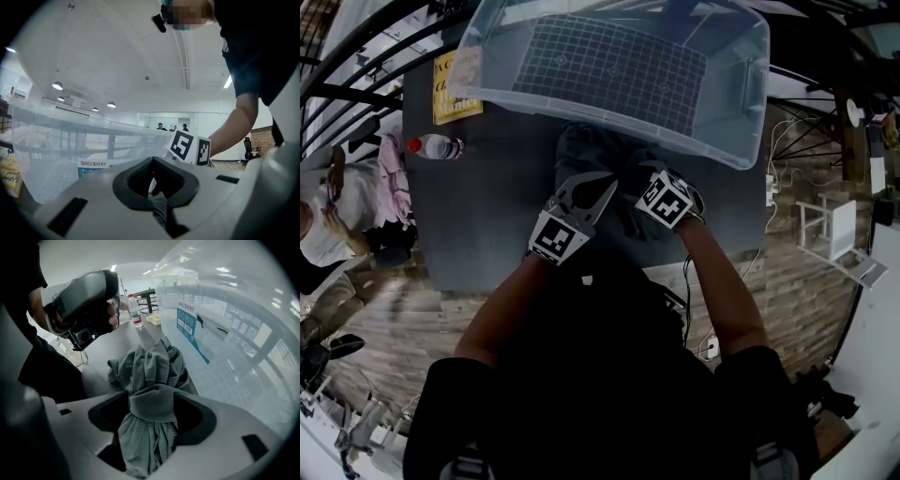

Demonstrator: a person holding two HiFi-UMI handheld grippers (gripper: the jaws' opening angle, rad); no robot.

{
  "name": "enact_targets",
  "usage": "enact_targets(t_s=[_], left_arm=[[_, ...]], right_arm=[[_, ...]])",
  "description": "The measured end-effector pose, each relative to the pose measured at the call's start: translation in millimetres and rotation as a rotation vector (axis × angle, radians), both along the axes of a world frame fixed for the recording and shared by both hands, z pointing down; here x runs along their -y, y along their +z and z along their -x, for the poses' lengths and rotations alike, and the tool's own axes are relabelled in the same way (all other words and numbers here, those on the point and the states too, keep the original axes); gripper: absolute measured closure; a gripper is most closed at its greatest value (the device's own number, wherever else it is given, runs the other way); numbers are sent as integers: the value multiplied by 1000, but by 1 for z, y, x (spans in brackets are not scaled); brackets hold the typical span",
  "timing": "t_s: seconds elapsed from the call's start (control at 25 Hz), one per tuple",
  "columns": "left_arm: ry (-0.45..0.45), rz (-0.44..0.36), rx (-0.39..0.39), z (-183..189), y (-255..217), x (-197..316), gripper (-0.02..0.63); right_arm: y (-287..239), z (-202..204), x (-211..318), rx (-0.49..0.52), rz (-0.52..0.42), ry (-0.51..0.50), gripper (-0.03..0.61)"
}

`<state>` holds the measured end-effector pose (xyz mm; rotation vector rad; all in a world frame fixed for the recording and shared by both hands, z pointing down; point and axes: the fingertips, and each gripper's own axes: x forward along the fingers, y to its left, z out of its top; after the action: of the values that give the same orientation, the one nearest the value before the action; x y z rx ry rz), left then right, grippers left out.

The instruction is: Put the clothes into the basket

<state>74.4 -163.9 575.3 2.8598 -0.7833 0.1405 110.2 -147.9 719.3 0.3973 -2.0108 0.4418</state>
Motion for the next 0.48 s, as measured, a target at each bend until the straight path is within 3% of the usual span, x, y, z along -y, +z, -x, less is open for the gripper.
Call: enact_targets(t_s=[0.48], left_arm=[[-45,40,-8,-16,21,33,611]], right_arm=[[50,-1,18,-75,104,-110,129]])
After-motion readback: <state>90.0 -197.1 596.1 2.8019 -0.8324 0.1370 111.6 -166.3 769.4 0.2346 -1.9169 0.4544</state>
